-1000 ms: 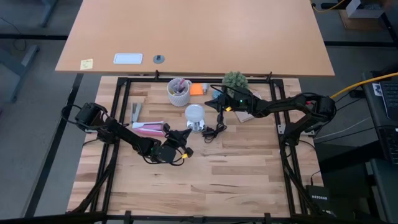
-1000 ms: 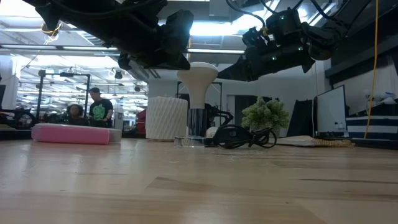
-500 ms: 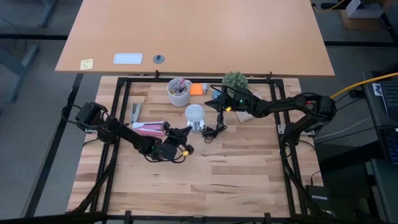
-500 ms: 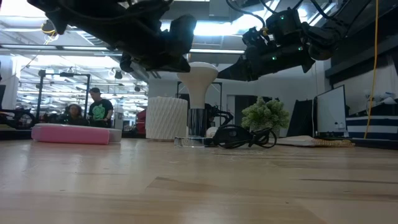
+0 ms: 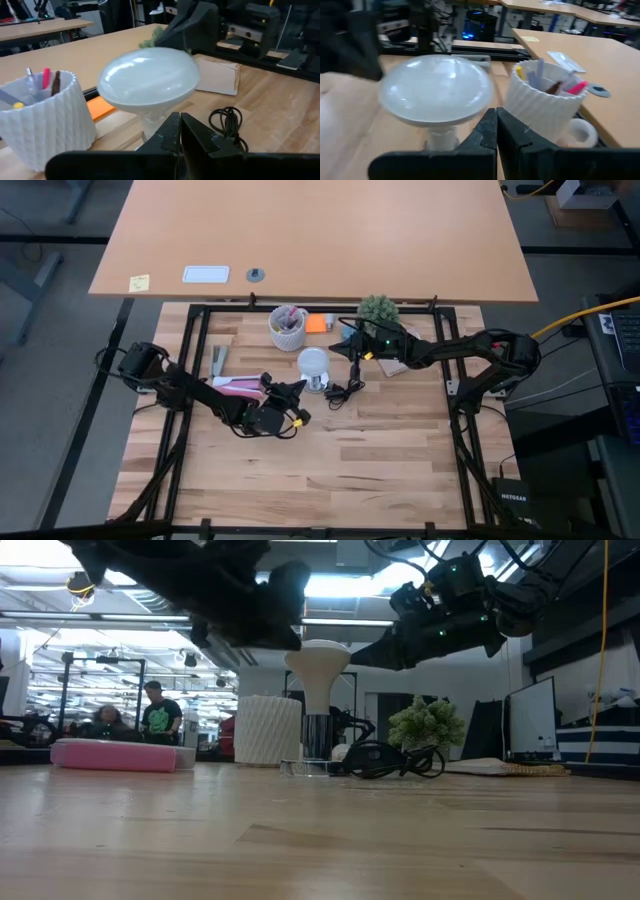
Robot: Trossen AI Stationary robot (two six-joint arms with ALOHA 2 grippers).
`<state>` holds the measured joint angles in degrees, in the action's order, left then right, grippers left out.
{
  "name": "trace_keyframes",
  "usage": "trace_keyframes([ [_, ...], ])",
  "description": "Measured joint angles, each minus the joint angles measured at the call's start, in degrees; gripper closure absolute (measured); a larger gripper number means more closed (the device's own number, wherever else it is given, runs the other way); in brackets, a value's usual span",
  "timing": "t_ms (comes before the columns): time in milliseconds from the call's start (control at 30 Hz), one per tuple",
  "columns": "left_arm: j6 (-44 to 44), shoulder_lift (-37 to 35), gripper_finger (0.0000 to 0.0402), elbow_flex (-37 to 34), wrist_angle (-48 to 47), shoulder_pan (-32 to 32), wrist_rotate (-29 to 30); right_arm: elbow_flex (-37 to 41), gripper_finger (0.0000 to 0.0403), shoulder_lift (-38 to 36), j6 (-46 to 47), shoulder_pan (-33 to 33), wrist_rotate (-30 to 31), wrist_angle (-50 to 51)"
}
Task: Screw lightbulb
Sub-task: Insert the white light bulb into the silver lamp
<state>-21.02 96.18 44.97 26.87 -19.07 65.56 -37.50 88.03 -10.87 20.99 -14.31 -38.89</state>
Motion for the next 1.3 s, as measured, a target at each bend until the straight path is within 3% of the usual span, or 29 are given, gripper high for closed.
trace_keyframes([
  [167, -2.9, -4.1, 0.0396, 0.0, -8.2, -0.5, -0.3, 0.0, 0.04, 0.0, 0.1, 0.0, -1.8, 0.0],
  [433, -8.9, -4.5, 0.0396, 0.0, -14.4, -0.4, -5.2, 0.0, 0.04, 0.0, 0.1, 0.0, -1.8, 0.0],
  [1067, -12.2, -4.4, 0.0396, 0.0, -13.7, -0.4, -5.4, 0.0, 0.04, 0.0, 0.1, 0.0, -1.8, 0.0],
  [1300, -9.2, -4.4, 0.0396, 0.0, -9.9, 0.1, -5.4, 0.0, 0.04, 0.0, 0.0, 0.0, -1.8, 0.0],
])
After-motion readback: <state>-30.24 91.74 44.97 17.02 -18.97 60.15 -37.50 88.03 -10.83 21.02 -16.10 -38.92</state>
